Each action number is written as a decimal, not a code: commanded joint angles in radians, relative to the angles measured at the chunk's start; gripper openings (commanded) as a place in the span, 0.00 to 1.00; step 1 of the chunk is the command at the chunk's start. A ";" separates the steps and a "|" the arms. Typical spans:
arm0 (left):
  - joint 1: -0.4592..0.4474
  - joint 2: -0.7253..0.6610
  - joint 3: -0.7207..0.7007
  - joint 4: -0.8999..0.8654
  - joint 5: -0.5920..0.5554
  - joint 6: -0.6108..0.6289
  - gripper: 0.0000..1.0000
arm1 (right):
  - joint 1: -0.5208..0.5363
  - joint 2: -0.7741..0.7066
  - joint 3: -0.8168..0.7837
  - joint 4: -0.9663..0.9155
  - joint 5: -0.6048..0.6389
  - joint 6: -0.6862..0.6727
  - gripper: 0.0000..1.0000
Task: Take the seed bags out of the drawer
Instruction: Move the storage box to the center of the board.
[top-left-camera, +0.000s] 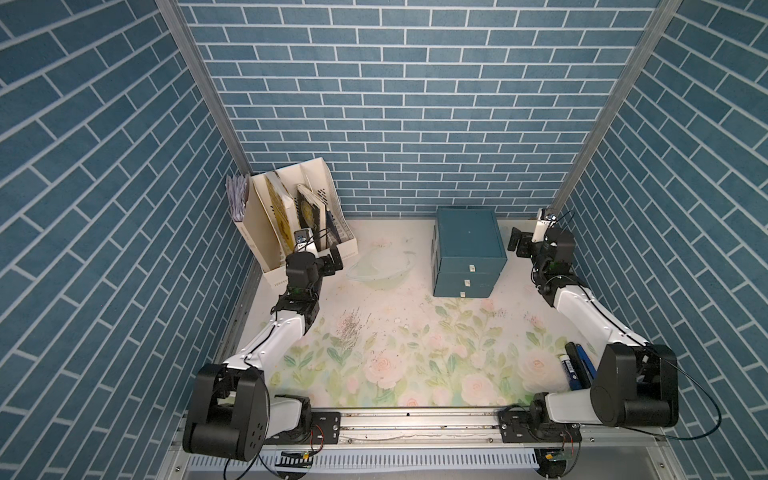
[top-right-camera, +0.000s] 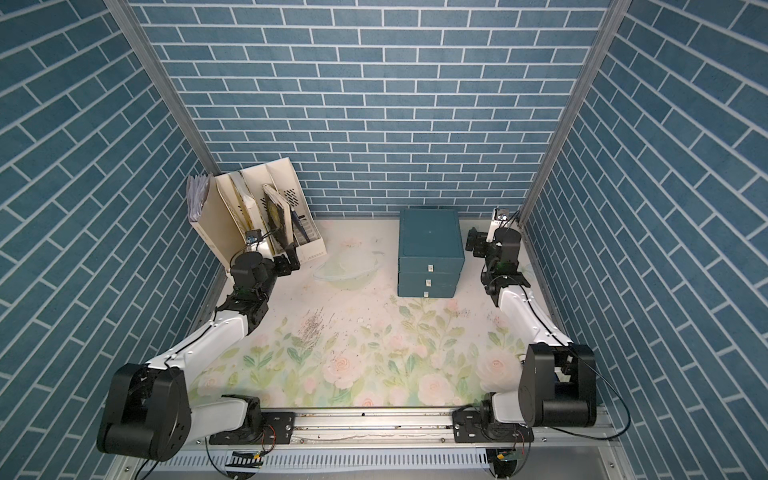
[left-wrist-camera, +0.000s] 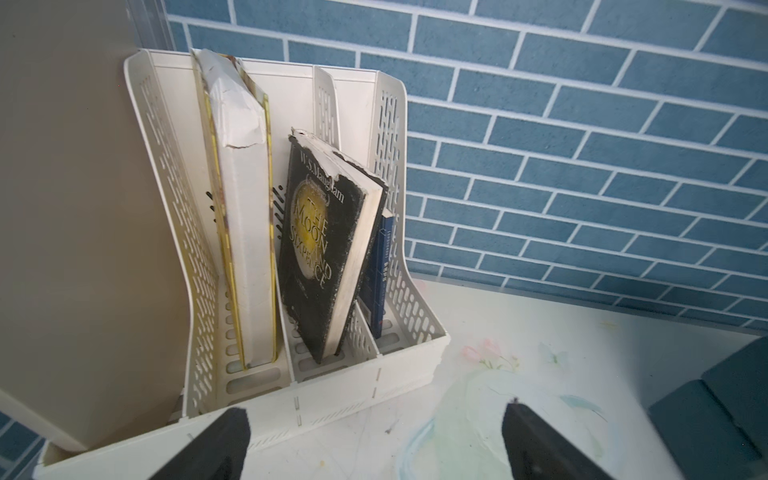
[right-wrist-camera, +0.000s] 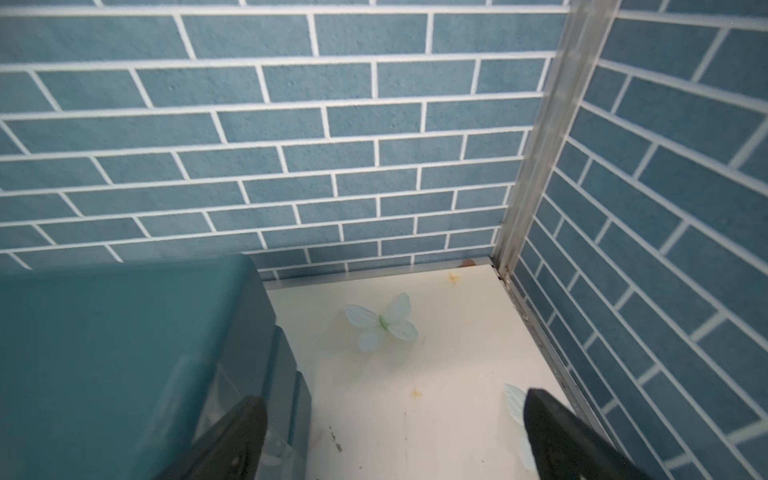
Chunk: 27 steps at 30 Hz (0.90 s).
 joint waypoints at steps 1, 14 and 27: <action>-0.017 -0.017 0.023 -0.053 0.073 -0.037 1.00 | -0.015 0.055 0.092 -0.123 -0.134 0.068 1.00; -0.048 -0.012 0.025 -0.069 0.231 -0.086 1.00 | -0.019 0.302 0.405 -0.337 -0.523 0.076 1.00; -0.075 -0.041 0.026 -0.109 0.227 -0.089 1.00 | 0.014 0.314 0.370 -0.392 -0.656 0.082 1.00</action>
